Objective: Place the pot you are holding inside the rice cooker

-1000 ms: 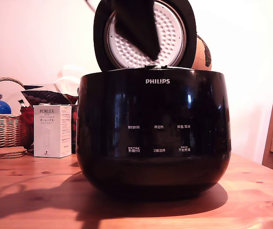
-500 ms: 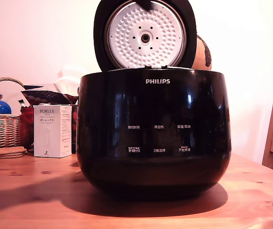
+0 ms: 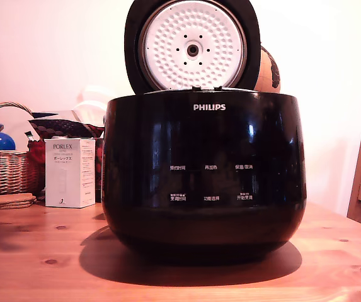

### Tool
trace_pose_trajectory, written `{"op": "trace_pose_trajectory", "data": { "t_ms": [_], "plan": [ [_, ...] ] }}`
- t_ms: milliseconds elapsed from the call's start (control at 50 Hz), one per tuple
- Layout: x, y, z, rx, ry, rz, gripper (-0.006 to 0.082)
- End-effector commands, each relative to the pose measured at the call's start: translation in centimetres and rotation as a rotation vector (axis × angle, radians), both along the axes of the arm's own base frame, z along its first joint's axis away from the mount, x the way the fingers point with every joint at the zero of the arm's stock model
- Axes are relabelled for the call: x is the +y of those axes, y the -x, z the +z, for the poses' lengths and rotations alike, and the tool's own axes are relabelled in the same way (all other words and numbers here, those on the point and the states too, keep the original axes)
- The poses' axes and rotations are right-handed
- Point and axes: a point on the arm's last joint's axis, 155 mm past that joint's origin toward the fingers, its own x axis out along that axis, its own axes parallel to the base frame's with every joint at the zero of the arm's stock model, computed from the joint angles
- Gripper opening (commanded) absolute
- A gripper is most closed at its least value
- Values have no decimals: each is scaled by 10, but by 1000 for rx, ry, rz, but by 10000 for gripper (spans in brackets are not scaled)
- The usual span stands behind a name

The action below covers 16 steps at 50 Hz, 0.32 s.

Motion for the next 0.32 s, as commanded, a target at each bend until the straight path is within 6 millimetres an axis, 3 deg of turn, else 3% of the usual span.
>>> {"op": "trace_pose_trajectory", "data": {
  "t_ms": [0, 140, 300],
  "plan": [
    [12, -2, 6, -16, 11, 32, -19],
    [38, -8, 11, -26, 15, 98, -19],
    [48, -11, 11, -26, 15, 122, -19]
  ]
}}
